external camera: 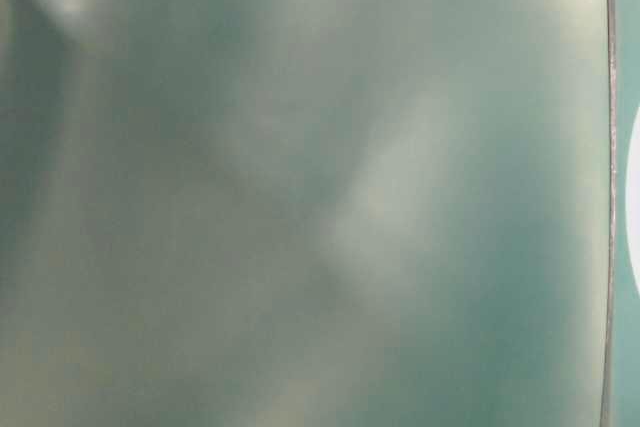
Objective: Scoop the yellow hexagonal prism block from the bowl with a spoon using the right arm.
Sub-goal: 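Close the right gripper on the red spoon handle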
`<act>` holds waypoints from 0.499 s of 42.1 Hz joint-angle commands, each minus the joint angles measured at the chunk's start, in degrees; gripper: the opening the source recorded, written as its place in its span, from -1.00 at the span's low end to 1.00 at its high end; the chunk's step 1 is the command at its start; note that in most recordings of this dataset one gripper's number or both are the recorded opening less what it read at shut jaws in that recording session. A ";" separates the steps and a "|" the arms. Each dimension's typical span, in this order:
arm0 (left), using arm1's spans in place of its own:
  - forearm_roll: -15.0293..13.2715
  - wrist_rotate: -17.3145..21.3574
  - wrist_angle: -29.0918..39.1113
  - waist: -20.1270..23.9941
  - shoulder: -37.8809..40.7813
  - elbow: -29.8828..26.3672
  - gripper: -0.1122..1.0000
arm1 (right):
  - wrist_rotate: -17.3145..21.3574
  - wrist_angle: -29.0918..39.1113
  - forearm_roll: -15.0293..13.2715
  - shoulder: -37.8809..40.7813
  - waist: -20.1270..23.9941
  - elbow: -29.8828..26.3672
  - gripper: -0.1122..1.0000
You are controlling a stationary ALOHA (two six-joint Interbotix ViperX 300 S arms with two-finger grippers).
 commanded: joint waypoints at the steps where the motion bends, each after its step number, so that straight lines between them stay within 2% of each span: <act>1: 0.18 0.09 -0.53 0.09 0.62 -1.05 -0.81 | 0.79 -0.62 0.18 0.88 0.18 -0.53 0.14; 21: 0.09 0.09 -0.62 0.18 1.14 -1.05 -0.81 | 1.58 -0.35 0.18 3.34 0.18 -0.88 0.14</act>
